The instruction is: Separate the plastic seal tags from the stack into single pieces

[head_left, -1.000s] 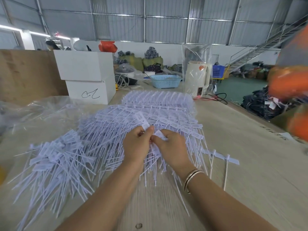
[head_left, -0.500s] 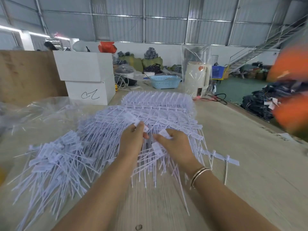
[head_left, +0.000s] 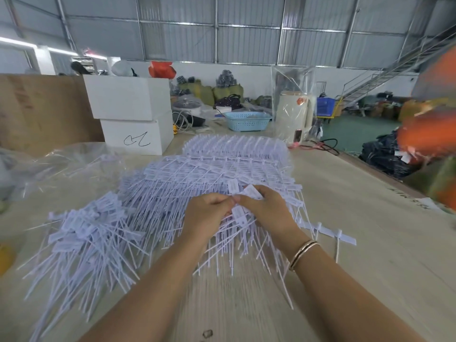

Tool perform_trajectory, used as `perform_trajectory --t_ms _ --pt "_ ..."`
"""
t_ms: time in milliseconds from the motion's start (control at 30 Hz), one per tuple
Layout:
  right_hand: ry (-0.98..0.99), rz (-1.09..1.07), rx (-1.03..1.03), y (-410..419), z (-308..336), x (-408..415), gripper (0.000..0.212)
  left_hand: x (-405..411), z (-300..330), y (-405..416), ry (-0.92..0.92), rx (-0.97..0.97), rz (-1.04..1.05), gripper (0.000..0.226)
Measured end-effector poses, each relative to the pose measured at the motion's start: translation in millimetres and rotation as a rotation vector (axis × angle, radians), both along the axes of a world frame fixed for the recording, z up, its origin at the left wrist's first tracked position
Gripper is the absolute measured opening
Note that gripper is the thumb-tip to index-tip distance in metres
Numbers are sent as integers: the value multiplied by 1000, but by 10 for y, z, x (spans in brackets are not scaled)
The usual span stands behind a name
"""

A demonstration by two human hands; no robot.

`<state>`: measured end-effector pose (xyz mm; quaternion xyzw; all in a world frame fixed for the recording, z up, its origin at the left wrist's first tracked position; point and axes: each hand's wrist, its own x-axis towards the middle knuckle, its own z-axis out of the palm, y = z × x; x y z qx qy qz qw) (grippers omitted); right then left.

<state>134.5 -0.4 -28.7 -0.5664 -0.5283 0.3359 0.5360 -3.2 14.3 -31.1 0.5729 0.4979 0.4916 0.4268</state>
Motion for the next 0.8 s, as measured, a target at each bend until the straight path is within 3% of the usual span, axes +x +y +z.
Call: perform_trajectory --t_ms 67,200,333,433,567,700,800 --pt "69 37 -72 8 -26 2 42 24 -5 -7 -12 5 30 11" --pt "102 70 -158 1 -32 0 27 -13 41 -20 63 52 54 9" --pt "137 71 -65 14 2 34 28 -122 92 -25 397 336 231 33" --pt "64 114 -57 21 10 11 35 -160 126 11 452 513 278 22" --pt "-14 187 -53 11 10 -66 25 -87 81 85 380 318 -11 17" --pt "-44 172 -23 20 -31 -73 47 -86 59 118 266 232 0 26" --pt "-51 180 53 9 -9 -125 18 -105 75 108 135 164 0 29"
